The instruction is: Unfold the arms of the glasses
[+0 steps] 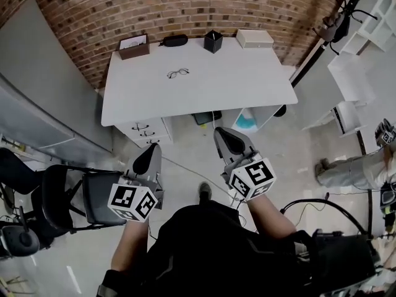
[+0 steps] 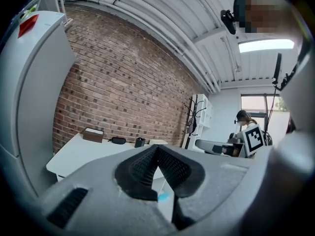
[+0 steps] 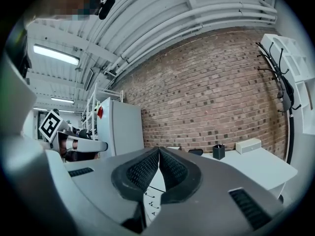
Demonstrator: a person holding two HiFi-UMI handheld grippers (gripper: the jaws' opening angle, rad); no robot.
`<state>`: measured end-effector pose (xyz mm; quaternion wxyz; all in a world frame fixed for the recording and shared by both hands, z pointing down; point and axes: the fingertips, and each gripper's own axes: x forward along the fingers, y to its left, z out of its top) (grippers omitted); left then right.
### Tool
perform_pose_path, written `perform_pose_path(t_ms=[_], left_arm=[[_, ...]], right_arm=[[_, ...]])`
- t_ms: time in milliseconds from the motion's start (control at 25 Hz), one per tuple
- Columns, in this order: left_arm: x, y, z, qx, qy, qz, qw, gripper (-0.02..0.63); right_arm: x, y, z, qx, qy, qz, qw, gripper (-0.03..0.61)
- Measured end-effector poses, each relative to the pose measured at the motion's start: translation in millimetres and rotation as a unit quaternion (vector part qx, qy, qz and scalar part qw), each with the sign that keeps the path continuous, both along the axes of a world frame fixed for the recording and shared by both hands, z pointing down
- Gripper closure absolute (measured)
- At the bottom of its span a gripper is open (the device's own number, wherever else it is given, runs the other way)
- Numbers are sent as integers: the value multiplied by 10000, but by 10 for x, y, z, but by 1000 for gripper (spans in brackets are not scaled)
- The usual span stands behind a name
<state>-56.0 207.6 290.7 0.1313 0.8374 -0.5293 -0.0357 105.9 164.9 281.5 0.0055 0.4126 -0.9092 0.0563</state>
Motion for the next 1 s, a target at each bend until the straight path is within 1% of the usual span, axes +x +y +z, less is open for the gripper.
perform_pose_path(t_ms=[240,440,560,680,760,840,1000], left_arm=[[210,-468,77,-177,-126,-140,9997,607],[381,-741,81,-193,-181,-263,9993,607],[414,-850,126,-301,-185,-313,9989,607],[447,-963,156,-359,-247,-318,9985,607],[462,-1070,188,-414,-212,-313,9984,607],[483,-1152,221,-459,-191,-226,9985,607],[444,-1379,215,-439,-212,-96,9988,607]], right_arm=[[237,-447,30,-14,-3,-180,9998,569],[382,-739,42,4,-4,-400,9992,569],[410,-872,90,-58,-16,-415,9991,569],[434,-993,107,-65,-11,-461,9989,569],[443,-1093,135,-102,-3,-473,9988,569],[442,-1160,164,-157,-11,-456,9988,569],[372,-1351,141,-123,52,-423,9990,569]])
